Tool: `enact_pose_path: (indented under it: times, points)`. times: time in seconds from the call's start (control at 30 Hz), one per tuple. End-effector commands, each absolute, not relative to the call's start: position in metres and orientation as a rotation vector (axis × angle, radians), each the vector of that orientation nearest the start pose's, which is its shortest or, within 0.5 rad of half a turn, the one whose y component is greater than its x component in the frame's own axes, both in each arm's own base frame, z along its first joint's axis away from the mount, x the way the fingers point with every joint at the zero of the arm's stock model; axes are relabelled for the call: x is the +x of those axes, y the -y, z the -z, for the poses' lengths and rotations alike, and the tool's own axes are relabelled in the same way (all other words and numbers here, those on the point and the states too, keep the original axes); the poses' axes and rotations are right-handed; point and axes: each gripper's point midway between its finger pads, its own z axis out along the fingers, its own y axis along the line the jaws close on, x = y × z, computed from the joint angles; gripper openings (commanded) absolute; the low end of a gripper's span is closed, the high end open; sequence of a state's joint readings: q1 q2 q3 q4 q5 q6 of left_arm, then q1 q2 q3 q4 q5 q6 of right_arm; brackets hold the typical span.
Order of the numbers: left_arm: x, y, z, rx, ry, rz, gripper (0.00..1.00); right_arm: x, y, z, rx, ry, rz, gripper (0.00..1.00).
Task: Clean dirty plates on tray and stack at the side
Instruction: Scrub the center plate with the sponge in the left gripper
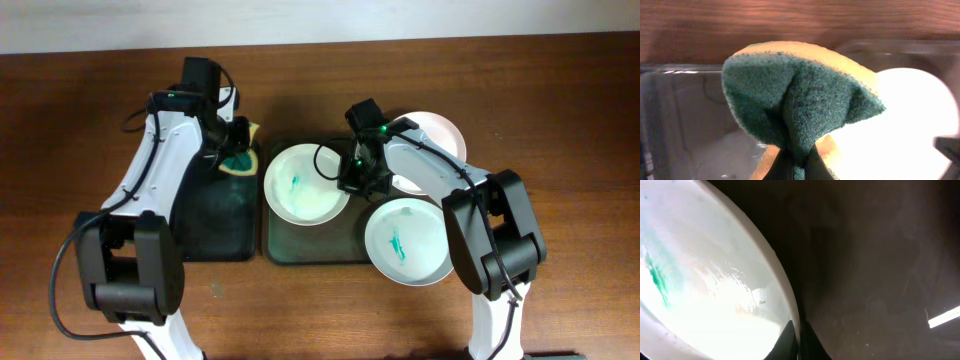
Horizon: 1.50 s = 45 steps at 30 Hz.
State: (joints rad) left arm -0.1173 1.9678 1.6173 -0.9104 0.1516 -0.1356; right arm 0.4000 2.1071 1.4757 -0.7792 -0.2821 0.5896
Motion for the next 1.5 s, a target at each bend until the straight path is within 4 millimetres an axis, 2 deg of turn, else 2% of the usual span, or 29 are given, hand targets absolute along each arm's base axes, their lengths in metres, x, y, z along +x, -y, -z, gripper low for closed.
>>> enact_pose_path:
  times: [0.0,0.13,0.23,0.47,0.53,0.6,0.67,0.73,0.8,0.9,0.97,1.1,1.17,1.23,1.33,1.47]
  points:
    - [0.437,0.124,-0.107,0.154,-2.811,0.434,0.0,0.374,-0.215,-0.007,0.213,-3.099,-0.575,0.04]
    - [0.428,0.158,-0.097,0.264,-2.825,0.448,0.0,0.374,-0.216,-0.011,0.187,-3.101,-0.653,0.04]
    - [0.42,0.179,-0.076,0.374,-2.859,0.436,0.0,0.375,-0.214,-0.011,0.178,-3.102,-0.657,0.04]
    - [0.413,0.171,-0.018,0.373,-2.989,0.271,0.0,0.373,-0.213,-0.01,0.156,-3.107,-0.647,0.04]
    - [0.411,0.168,-0.006,0.353,-3.019,0.243,0.0,0.373,-0.213,-0.01,0.144,-3.106,-0.648,0.04]
    - [0.409,0.171,-0.005,0.36,-3.026,0.268,0.0,0.374,-0.213,-0.01,0.144,-3.104,-0.648,0.04]
    - [0.399,0.193,-0.011,0.523,-2.997,0.465,0.0,0.374,-0.213,-0.01,0.143,-3.102,-0.649,0.04]
    - [0.38,0.231,-0.029,0.775,-2.871,0.864,0.0,0.374,-0.213,-0.01,0.143,-3.102,-0.649,0.04]
    - [0.37,0.242,-0.038,0.844,-2.816,1.006,0.0,0.375,-0.213,-0.01,0.143,-3.101,-0.649,0.04]
    - [0.369,0.241,-0.038,0.843,-2.825,0.998,0.0,0.375,-0.213,-0.01,0.142,-3.099,-0.65,0.04]
    - [0.377,0.233,-0.031,0.83,-2.844,0.891,0.0,0.375,-0.213,-0.01,0.142,-3.099,-0.65,0.04]
    - [0.412,0.195,-0.012,0.566,-2.934,0.451,0.0,0.375,-0.213,-0.01,0.142,-3.099,-0.65,0.04]
    - [0.443,0.167,-0.01,0.382,-2.883,0.159,0.0,0.375,-0.213,-0.01,0.143,-3.098,-0.645,0.04]
    - [0.454,0.153,-0.011,0.262,-2.855,0.036,0.0,0.375,-0.212,-0.01,0.143,-3.098,-0.64,0.04]
    - [0.45,0.137,-0.01,0.172,-2.877,-0.082,0.0,0.375,-0.212,-0.009,0.147,-3.1,-0.639,0.04]
    - [0.422,0.127,-0.005,0.192,-2.995,-0.129,0.0,0.381,-0.197,-0.009,0.282,-3.103,-0.634,0.04]
